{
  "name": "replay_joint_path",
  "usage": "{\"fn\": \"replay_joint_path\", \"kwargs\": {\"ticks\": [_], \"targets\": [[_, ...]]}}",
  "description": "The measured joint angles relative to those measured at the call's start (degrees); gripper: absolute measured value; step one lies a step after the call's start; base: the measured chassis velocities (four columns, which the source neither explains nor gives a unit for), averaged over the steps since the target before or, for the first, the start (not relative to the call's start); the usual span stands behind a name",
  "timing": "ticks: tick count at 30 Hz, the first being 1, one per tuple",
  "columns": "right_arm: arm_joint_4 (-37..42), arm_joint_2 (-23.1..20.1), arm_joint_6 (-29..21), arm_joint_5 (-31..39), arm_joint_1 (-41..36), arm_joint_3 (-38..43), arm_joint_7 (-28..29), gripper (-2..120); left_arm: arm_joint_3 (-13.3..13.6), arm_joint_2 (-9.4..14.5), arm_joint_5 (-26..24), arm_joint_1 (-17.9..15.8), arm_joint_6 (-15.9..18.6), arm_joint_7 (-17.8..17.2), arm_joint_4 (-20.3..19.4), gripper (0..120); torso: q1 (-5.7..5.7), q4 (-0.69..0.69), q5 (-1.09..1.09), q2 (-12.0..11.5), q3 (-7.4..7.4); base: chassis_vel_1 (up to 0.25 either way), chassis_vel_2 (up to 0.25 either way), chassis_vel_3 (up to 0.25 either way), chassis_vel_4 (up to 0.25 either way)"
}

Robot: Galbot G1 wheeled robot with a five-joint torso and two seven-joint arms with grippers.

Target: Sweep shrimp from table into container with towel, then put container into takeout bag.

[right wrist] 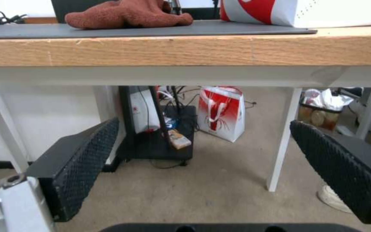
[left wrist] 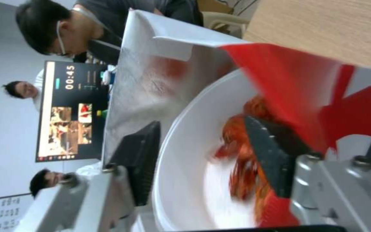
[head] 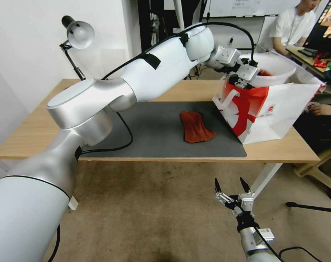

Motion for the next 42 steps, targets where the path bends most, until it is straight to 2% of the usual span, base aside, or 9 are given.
{"fn": "replay_joint_path", "kwargs": {"ticks": [10, 16, 17, 18, 20, 31, 37, 40, 42], "targets": [[0.1, 0.1, 0.0, 0.0, -0.2, -0.1, -0.1, 100, 1.4, 0.9, -9.7, 0.2, 4.8, -10.0, -1.6, 89, 0.0, 0.0, 0.0, 0.0, 0.0, 0.0, 0.0, 0.0, 0.0], [0.2, 0.2, 0.0, -0.2, -0.3, -0.2, -0.2, 100, 7.4, 3.4, -39.2, 1.0, 18.9, -38.0, -11.0, 100, 0.0, -0.01, 0.0, 0.0, 0.0, 0.0, 0.0, 0.0, 0.0], [0.3, 0.2, 0.0, -0.2, -0.2, -0.3, -0.2, 100, 7.1, 3.7, -48.9, 2.2, 24.1, -47.5, -14.1, 100, 0.0, -0.01, 0.0, 0.0, 0.0, 0.0, 0.0, 0.0, 0.0], [0.3, 0.2, 0.0, -0.2, -0.2, -0.3, -0.2, 100, 7.1, 3.7, -48.9, 2.2, 24.1, -47.5, -14.1, 100, 0.0, -0.01, 0.0, 0.0, 0.0, 0.0, 0.0, 0.0, 0.0], [0.3, 0.2, 0.0, -0.2, 0.0, -0.5, -0.3, 100, 2.9, 3.5, -66.5, 4.8, 31.3, -57.9, -18.4, 100, 0.01, 0.0, 0.0, 0.0, 0.0, 0.0, 0.0, 0.0, 0.0], [0.8, 0.1, 0.0, -0.2, -0.6, -0.4, -0.4, 100, -2.6, 3.1, -81.4, 7.4, 33.6, -61.9, -21.7, 100, 0.01, -0.02, 0.0, 0.0, 0.0, 0.0, 0.0, 0.0, 0.0], [2.5, -0.1, 0.0, -0.2, -1.7, 0.5, -0.3, 100, -3.6, 12.6, -81.3, 12.1, 31.2, -64.0, -34.0, 100, 0.01, -0.05, 0.0, 0.0, 0.0, 0.0, 0.0, 0.0, 0.0], [4.3, -0.8, 0.1, 0.4, -2.5, 1.2, -0.1, 100, -7.7, 25.8, -77.7, 21.3, 30.0, -67.3, -45.5, 100, 0.01, 0.05, -0.07, 0.0, 0.01, 0.0, 0.0, 0.0, 0.0], [4.9, -0.8, 0.1, 0.5, -2.7, 1.3, 0.0, 100, -9.4, 28.9, -76.1, 24.4, 29.9, -67.9, -48.7, 100, 0.02, 0.08, -0.08, 0.0, 0.01, 0.0, 0.0, 0.0, 0.0]]}}
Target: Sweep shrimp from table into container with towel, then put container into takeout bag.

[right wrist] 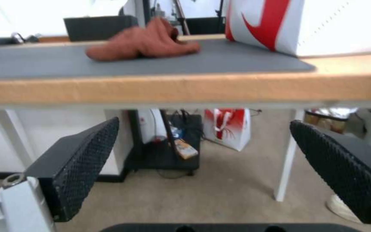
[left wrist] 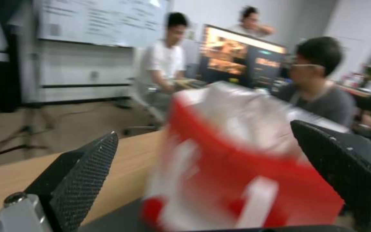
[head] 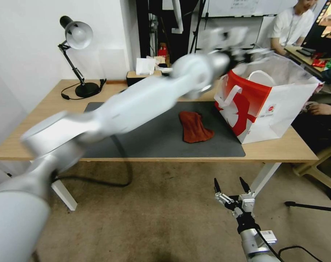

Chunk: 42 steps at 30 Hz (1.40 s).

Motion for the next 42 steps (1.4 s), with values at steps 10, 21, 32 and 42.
{"fn": "replay_joint_path", "kwargs": {"ticks": [10, 21, 32, 42], "targets": [[4.1, 0.2, 0.2, 0.5, -1.7, 0.4, 0.2, 100, -21.1, 15.2, 17.2, 30.3, -0.8, 0.3, -17.0, 100, -0.02, -0.09, 0.04, 0.0, -0.01, 0.0, 0.0, 0.0, 0.0], [6.7, -1.1, 0.2, 0.4, -2.5, 0.8, -0.5, 100, -48.6, 14.7, 42.6, 73.8, -5.7, 8.2, -29.7, 100, -0.03, -0.08, 0.13, 0.0, -0.03, 0.0, 0.0, 0.0, 0.0], [9.2, -3.2, -3.5, 0.2, -2.4, 1.7, 2.5, 100, -59.6, 2.3, 58.8, 98.1, -17.7, 11.6, -27.6, 100, -0.02, -0.08, 0.07, 0.0, -0.01, 0.0, 0.0, 0.0, 0.0], [10.1, -4.0, -6.9, 1.5, -2.6, 2.8, 2.2, 100, -58.8, -1.1, 59.2, 99.6, -19.1, 11.6, -23.3, 100, -0.02, -0.09, 0.08, 0.0, -0.01, 0.0, 0.0, 0.0, 0.0]]}}
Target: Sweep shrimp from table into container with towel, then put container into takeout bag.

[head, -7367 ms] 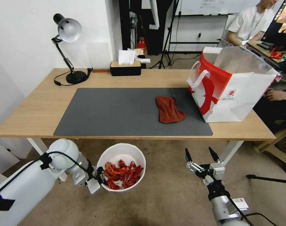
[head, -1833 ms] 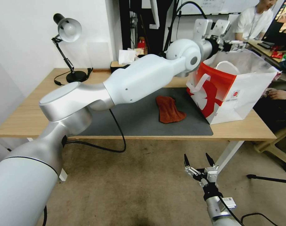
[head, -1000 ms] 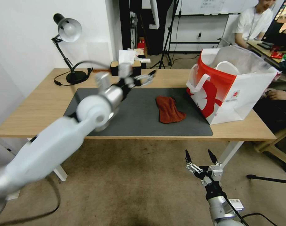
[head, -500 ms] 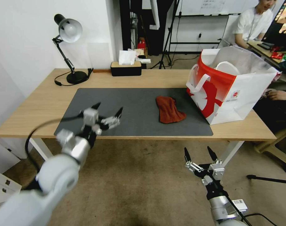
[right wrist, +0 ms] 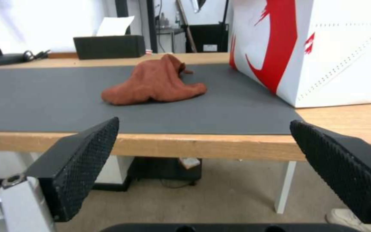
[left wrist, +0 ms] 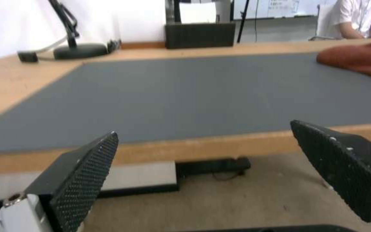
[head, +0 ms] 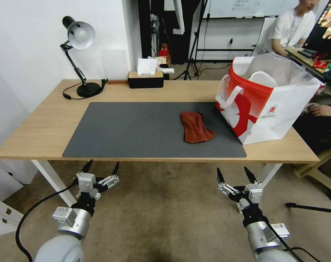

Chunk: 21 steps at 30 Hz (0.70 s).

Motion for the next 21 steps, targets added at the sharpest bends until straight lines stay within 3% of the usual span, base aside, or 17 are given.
{"fn": "replay_joint_path", "kwargs": {"ticks": [21], "targets": [[0.1, 0.2, -0.4, -0.3, 0.4, -0.1, -1.5, 100, 1.7, -1.4, 0.4, -0.1, -1.0, 0.1, 1.3, 100, 0.01, 0.01, 0.0, 0.0, 0.0, 0.0, 0.0, 0.0, 0.0]]}}
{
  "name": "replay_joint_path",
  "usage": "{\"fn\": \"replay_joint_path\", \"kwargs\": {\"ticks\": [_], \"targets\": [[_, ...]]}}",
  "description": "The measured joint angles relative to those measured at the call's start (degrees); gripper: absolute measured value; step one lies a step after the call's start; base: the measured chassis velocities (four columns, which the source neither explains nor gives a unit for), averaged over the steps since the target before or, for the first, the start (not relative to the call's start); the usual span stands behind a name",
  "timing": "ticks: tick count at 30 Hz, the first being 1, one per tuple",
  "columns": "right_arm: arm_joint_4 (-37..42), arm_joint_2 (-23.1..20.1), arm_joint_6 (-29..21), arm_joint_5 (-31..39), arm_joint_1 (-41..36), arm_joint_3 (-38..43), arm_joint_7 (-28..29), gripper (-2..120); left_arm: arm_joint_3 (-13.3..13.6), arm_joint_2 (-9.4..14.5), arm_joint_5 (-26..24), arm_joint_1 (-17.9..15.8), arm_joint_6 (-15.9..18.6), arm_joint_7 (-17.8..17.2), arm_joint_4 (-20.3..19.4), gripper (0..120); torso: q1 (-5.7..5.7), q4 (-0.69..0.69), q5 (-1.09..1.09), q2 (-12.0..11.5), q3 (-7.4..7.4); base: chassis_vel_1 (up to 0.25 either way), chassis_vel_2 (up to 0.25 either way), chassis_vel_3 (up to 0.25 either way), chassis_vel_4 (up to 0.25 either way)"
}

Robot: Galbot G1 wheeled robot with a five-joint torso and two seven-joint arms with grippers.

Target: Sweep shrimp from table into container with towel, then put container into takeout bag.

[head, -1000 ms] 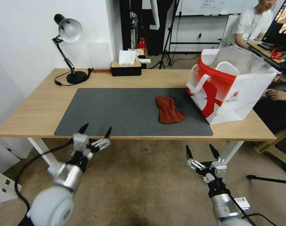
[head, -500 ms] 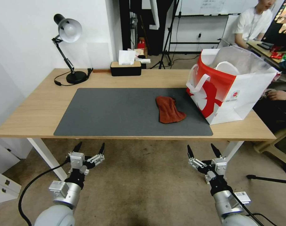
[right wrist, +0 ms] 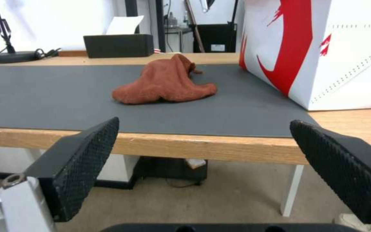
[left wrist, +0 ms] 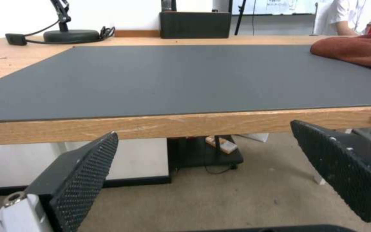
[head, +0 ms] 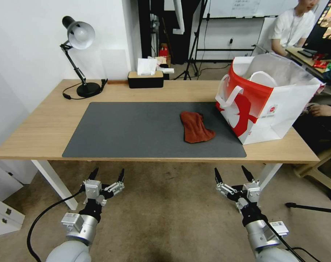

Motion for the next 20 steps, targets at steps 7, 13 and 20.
{"fn": "replay_joint_path", "kwargs": {"ticks": [7, 13, 20], "targets": [[0.0, 0.0, 0.0, 0.0, 0.0, 0.0, 0.0, 100, 0.0, 0.0, 0.0, -0.1, 0.0, 0.0, 0.0, 100, 0.0, 0.0, 0.0, 0.0, 0.0, 0.0, 0.0, 0.0, 0.0], [0.0, 0.0, 0.0, -0.1, 0.0, 0.0, 0.0, 100, 0.1, 0.1, -0.1, -0.1, 0.0, -0.1, 0.0, 100, 0.0, 0.0, 0.0, 0.0, 0.0, 0.0, 0.0, 0.0, 0.0], [0.0, 0.0, 0.0, -0.1, 0.0, 0.0, 0.1, 100, 0.1, 0.1, -0.1, -0.1, 0.1, -0.1, 0.0, 100, 0.0, 0.0, 0.0, 0.0, 0.0, 0.0, 0.0, 0.0, 0.0]]}}
